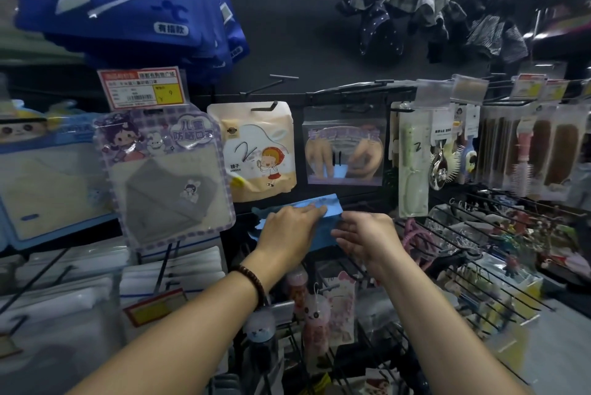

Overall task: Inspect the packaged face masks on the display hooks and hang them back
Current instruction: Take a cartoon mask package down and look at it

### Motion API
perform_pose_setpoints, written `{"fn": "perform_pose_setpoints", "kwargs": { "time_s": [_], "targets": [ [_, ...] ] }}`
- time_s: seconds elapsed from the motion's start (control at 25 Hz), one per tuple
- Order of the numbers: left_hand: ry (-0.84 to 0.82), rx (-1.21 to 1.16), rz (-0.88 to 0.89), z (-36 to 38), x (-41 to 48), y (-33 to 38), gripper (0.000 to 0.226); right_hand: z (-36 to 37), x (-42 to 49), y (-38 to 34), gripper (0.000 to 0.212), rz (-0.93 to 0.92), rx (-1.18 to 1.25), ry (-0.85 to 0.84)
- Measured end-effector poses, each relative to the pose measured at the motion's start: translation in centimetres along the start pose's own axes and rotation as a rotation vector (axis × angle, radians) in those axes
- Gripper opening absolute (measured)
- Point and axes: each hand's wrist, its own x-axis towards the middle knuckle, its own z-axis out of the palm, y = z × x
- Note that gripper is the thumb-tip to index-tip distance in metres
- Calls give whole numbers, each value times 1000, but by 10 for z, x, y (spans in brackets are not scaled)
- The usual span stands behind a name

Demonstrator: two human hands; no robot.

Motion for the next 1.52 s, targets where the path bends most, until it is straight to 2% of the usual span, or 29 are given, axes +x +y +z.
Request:
{"fn": "perform_pose_setpoints", "kwargs": {
  "time_s": [0.16,0.24,0.36,0.44,0.52,0.6,0.64,0.72,0.8,0.84,0.92,1.04,1.12,1.2,1.24,1.28,1.4,1.48,1.52],
  "targets": [
    [184,-119,-31,-7,-19,18,36,6,-20,1,36,93,192,-113],
    [257,-176,-34,-13,-33,30,37,10,-33,3,36,106,235,-119],
    [271,-270,-84,-21,-52,34,31,16,-54,6,26,26,191,-65],
    [269,-296,-127,-31,-70,34,35,18,-72,12,32,-58,178,-28],
    [361,-386,-197,-44,-98,40,38,16,-91,23,36,-144,157,49],
    [466,-631,-351,-62,-131,50,32,14,-111,38,33,-228,136,172],
    [467,-808,-487,-71,-145,56,31,15,-121,45,36,-260,146,232],
    [328,-1219,-806,-77,-161,64,34,18,-143,57,40,-295,207,331],
    [179,-1587,-963,-76,-167,62,42,25,-167,63,38,-319,234,401],
    [145,-1701,-978,-74,-170,58,42,29,-177,65,35,-325,234,425],
    [114,-1794,-924,-78,-177,50,27,35,-196,70,29,-339,192,441],
    [156,-1746,-854,-91,-194,38,20,48,-218,80,34,-376,39,424],
    [239,-1715,-834,-99,-206,31,19,59,-239,85,45,-513,-204,518],
    [326,-1698,-817,-110,-217,21,20,72,-260,89,54,-832,-565,626],
    [366,-1693,-810,-116,-223,16,20,79,-269,92,57,-974,-729,622],
    [394,-1697,-801,-123,-227,9,23,89,-279,94,58,-1042,-846,595],
    [412,-1730,-794,-151,-240,-11,23,116,-301,99,73,-1012,-1017,547],
    [403,-1716,-738,-173,-250,-20,21,133,-306,106,76,-1084,-1049,494],
    [406,-1692,-682,-184,-254,-25,19,141,-306,109,72,-1149,-1021,489]
  ]
}}
